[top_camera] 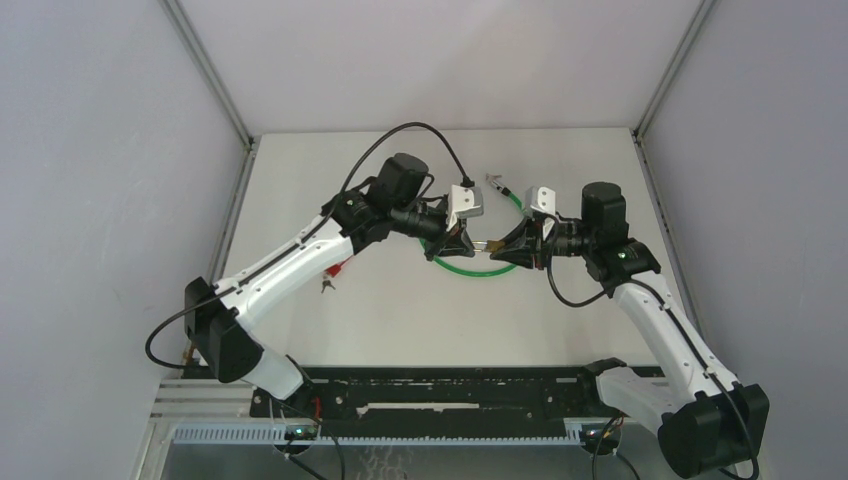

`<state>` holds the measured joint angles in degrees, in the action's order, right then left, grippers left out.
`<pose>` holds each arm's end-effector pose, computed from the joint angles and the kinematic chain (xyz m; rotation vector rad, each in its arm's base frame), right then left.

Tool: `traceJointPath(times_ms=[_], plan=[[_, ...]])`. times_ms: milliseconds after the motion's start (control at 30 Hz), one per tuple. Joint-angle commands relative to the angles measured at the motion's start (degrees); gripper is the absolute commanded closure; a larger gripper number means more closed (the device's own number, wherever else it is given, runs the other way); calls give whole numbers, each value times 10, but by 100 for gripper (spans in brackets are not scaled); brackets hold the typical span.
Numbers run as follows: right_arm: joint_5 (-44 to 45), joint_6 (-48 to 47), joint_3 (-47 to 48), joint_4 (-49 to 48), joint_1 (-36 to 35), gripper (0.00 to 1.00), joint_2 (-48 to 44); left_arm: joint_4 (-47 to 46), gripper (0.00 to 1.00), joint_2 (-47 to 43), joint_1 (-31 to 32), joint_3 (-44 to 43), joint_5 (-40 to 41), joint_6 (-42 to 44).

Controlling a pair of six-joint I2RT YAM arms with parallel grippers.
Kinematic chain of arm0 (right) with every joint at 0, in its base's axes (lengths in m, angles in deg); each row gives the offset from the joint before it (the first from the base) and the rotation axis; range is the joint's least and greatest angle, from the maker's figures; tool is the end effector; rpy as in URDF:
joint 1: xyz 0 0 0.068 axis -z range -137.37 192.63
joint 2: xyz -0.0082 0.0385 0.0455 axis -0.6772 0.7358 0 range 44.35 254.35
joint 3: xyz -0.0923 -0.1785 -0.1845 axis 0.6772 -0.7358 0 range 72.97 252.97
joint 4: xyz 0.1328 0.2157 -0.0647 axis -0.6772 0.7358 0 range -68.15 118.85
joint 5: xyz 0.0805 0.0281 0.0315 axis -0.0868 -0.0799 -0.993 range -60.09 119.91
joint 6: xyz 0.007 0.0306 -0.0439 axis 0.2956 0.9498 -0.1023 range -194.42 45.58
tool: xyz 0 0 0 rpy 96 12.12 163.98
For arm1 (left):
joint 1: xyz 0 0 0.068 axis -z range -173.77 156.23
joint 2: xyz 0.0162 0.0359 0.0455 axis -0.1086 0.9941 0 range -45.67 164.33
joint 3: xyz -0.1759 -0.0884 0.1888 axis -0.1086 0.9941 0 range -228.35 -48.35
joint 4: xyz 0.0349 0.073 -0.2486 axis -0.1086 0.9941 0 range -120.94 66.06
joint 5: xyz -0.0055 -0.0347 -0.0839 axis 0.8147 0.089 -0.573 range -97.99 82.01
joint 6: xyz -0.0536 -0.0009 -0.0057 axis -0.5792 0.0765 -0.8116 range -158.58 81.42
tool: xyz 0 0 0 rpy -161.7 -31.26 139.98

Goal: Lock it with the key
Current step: Lock the lock.

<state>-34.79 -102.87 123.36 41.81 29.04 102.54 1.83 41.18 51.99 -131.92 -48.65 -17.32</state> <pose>0.1973 0.0808 0.3224 -1.2560 1.3977 0.9655 0.2173 -0.2563 0.3634 1.5355 1.5795 -1.0177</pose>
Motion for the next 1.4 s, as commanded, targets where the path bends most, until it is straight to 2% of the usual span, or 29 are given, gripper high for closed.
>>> traceJointPath(times_ms=[0, 267, 667, 1033, 1367], plan=[[-25, -8, 21, -27, 2, 100, -3, 9, 99, -18, 10, -17, -3, 23], [-61, 14, 21, -36, 1, 100, 5, -16, 100, -10, 10, -26, -6, 2], [-58, 21, 21, -41, -11, 100, 6, -39, 100, 4, 28, -26, -10, -21], [-28, 29, 20, -48, -21, 100, 4, -98, 100, 4, 35, -13, -9, -52], [-14, 52, -2, -97, -20, 100, -25, -169, 100, 22, 36, 11, -73, -147]])
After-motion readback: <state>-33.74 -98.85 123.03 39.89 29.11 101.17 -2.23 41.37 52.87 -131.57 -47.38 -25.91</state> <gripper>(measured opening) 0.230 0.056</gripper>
